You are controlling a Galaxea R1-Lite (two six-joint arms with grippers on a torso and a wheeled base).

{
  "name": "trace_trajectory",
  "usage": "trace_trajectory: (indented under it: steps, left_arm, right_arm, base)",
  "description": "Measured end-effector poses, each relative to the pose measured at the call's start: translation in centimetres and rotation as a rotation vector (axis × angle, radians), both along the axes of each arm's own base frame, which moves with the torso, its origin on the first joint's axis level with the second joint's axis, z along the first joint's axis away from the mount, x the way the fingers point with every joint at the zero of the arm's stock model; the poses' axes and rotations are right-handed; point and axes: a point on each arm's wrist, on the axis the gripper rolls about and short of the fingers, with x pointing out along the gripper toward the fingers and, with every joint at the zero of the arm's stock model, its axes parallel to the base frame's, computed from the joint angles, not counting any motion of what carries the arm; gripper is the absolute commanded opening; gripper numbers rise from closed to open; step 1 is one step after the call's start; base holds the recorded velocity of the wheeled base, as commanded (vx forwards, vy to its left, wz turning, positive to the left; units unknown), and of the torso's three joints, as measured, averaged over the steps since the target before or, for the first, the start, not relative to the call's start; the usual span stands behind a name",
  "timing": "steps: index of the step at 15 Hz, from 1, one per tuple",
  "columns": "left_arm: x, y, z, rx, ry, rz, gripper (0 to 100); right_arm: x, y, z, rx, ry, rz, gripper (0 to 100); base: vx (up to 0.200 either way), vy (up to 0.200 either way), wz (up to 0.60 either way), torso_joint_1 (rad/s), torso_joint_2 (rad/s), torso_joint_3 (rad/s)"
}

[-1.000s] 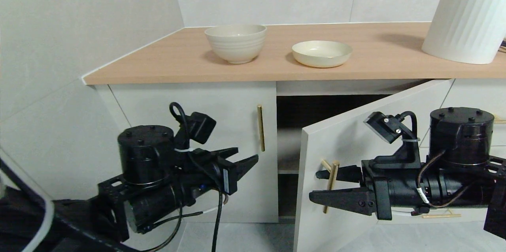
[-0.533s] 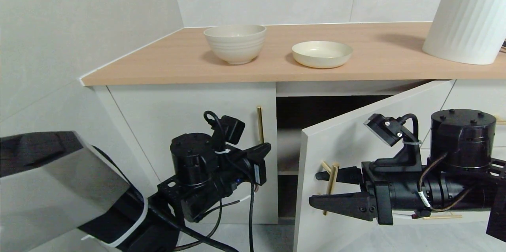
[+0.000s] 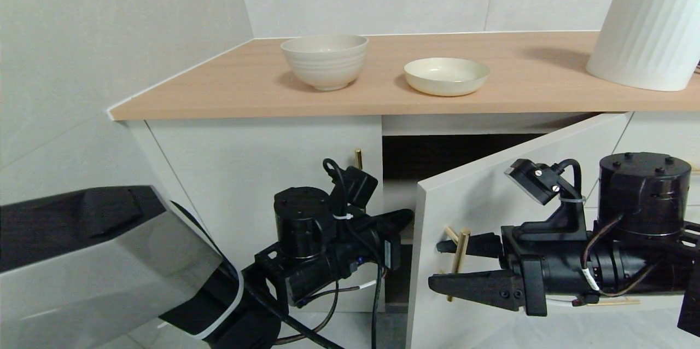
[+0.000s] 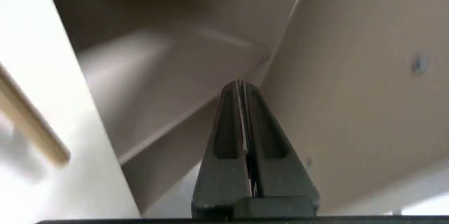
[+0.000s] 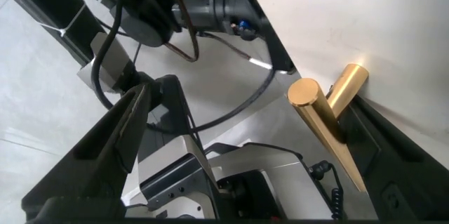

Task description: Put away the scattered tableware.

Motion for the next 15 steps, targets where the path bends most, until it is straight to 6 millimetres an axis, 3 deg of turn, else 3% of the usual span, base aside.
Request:
trace_trajectory:
  steps: [7, 12, 15]
  left_arm:
    - [-0.6, -1.5, 0.9, -0.058, -0.062, -0.041, 0]
    - [-1.2, -1.8, 0.8, -0.054, -0.057, -0.054, 0]
    - [-1.4, -1.6, 1.0, -0.056, -0.059, -0.058, 0]
  right_arm:
    - [0.6, -0.9, 0.1, -0.001, -0.022, -0.061, 100]
    - [2.3, -4.2, 0.4, -0.018, -0.074, -0.210, 100]
    - [1.9, -6.1, 0.0, -0.078, -0.095, -0.262, 100]
  base:
    - [0.000, 0.000, 0.00, 0.000, 0.00, 0.000]
    - [0.000, 0.000, 0.00, 0.000, 0.00, 0.000]
    - [0.000, 0.000, 0.00, 0.000, 0.00, 0.000]
